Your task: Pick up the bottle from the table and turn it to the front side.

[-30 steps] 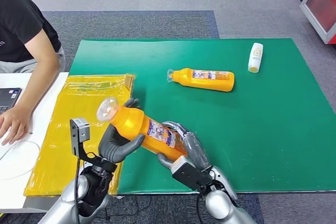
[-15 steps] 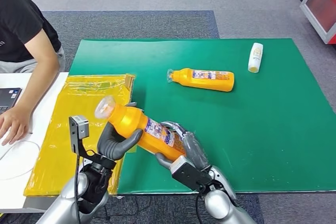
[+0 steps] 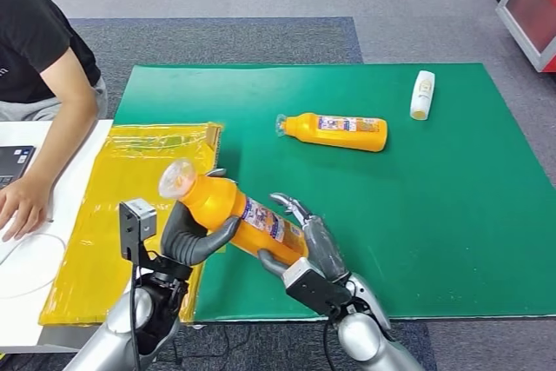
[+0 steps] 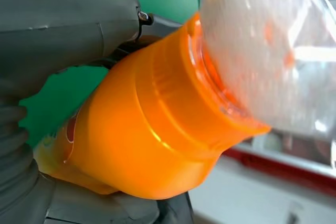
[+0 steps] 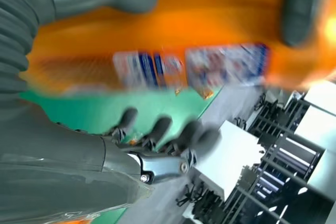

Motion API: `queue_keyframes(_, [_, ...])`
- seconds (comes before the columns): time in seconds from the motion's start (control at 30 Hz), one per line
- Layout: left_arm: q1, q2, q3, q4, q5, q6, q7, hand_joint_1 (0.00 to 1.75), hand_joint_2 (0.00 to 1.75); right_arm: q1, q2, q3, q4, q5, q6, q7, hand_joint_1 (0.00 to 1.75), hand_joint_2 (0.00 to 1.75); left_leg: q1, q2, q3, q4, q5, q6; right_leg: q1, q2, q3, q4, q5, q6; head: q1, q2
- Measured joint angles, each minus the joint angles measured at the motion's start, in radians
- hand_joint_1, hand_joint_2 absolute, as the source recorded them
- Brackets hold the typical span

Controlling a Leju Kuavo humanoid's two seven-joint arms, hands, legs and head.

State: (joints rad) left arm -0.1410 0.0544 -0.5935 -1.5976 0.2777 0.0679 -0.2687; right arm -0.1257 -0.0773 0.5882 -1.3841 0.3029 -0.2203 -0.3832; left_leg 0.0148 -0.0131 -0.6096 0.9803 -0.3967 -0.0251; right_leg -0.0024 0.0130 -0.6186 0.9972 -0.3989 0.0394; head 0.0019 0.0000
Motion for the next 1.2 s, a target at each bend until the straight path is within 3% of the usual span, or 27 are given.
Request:
queue_keyframes(0.27, [-0.001,0.02,0.008,0.0,-0.323,0.152,-0.083,1.75,1.75,0.004,0.004,0.0,0.0,0.004,-0.009,0.0,0.0,1.75,0.0,0.0,-0.001,0.0,0.0,0.0,0.0,0.0,0.0,0.0,0.0,0.0,0.0,0.0])
queue_keyframes(0.47, [-0.005,0.034,0.016,0.0,-0.478,0.175,-0.075,1.73,1.75,0.002,0.005,-0.002,0.0,0.008,-0.001,0.002,0.0,1.75,0.0,0.0,-0.001,0.0,0.0,0.0,0.0,0.0,-0.001,0.0,0.0,0.0,0.0,0.0])
queue_keyframes(0.67, [-0.019,0.065,0.019,0.0,-0.758,0.197,-0.021,1.68,1.75,0.001,0.011,-0.008,0.0,0.019,0.023,0.006,0.0,1.75,0.0,0.0,-0.001,0.0,0.0,-0.001,0.0,0.0,-0.001,0.0,0.0,0.0,0.0,0.0])
queue_keyframes(0.7, [-0.021,0.07,0.02,0.0,-0.804,0.198,-0.007,1.52,1.75,0.001,0.012,-0.009,0.0,0.024,0.027,0.007,0.0,1.75,0.0,0.0,-0.001,0.0,0.0,-0.001,0.0,0.0,-0.001,0.0,0.0,0.0,0.0,0.0])
queue_keyframes(0.77, [-0.024,0.082,0.02,0.0,-0.907,0.2,0.027,1.0,1.75,0.001,0.016,-0.013,0.0,0.032,0.033,0.008,0.0,1.75,0.0,0.0,-0.001,0.0,0.0,-0.001,0.0,0.0,-0.001,0.0,0.0,0.0,0.0,0.0])
queue_keyframes(0.8, [-0.026,0.088,0.02,0.001,-0.959,0.201,0.044,0.97,1.75,0.001,0.018,-0.015,0.0,0.037,0.037,0.008,0.0,1.75,0.0,0.0,-0.001,0.0,0.0,-0.001,0.0,0.0,-0.001,0.0,0.0,0.0,0.0,0.0])
queue_keyframes(0.83, [-0.027,0.095,0.02,0.003,-1.007,0.2,0.059,1.14,1.75,0.001,0.02,-0.018,0.0,0.041,0.04,0.008,0.0,1.75,0.0,0.0,-0.001,0.0,0.0,-0.001,0.0,0.0,-0.001,0.0,0.0,0.0,0.0,0.0])
queue_keyframes(0.9, [-0.029,0.105,0.022,0.007,-1.065,0.185,0.085,1.69,1.75,0.003,0.024,-0.024,-0.002,0.049,0.046,0.01,0.0,1.75,0.0,0.0,-0.001,0.0,0.0,-0.001,0.0,0.0,-0.001,0.0,0.0,0.0,0.0,0.0])
queue_keyframes(1.2, [-0.013,0.137,0.042,0.043,-1.177,0.121,0.154,1.75,1.75,0.034,0.037,-0.078,-0.019,0.085,0.071,0.03,0.0,1.75,0.0,0.0,-0.002,0.0,0.0,-0.001,0.0,0.0,-0.002,0.0,0.0,0.0,0.0,0.0])
